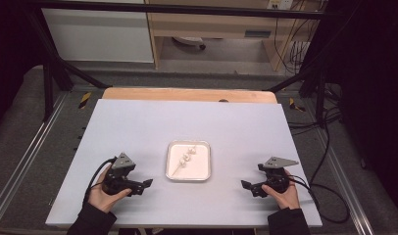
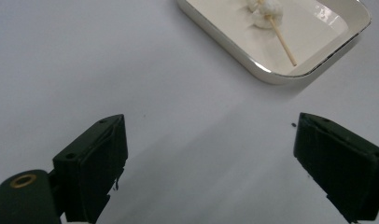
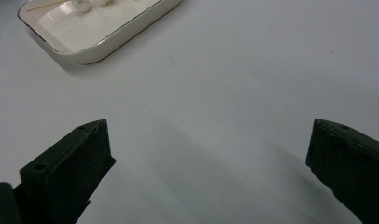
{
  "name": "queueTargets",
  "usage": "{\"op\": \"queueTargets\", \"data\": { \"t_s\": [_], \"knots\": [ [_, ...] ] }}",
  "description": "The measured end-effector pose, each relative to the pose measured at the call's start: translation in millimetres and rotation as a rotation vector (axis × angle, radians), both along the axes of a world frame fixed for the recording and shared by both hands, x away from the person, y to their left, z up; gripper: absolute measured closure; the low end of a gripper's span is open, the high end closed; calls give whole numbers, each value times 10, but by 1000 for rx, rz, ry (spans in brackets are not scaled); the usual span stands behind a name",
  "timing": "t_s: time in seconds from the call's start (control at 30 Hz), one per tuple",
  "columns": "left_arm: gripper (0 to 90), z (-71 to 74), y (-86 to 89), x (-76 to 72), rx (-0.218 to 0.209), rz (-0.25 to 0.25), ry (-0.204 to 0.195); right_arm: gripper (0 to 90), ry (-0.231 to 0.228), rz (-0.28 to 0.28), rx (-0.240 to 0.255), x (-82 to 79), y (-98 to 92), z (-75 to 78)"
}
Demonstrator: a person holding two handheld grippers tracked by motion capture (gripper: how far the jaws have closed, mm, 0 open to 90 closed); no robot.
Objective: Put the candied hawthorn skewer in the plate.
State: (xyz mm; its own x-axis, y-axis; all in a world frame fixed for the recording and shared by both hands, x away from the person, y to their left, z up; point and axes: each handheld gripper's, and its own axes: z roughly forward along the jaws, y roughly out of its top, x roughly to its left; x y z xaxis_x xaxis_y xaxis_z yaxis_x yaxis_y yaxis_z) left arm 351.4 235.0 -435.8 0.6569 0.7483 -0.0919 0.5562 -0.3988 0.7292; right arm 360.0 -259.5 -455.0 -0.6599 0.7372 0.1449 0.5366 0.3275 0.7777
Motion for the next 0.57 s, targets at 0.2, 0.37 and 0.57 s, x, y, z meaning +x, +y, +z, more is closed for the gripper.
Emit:
{"op": "queueTargets", "data": {
  "t_s": [0.2, 0.37, 0.57],
  "knots": [
    [69, -99, 181, -43, 1, 24, -20, 9, 11, 4, -13, -9, 7, -12],
    [67, -141, 246, -38, 4, 37, -17, 9, 18, 10, -20, -10, 14, -23],
    [71, -150, 242, -37, 6, 34, -14, 9, 19, 12, -21, -10, 15, -25]
  ]
}}
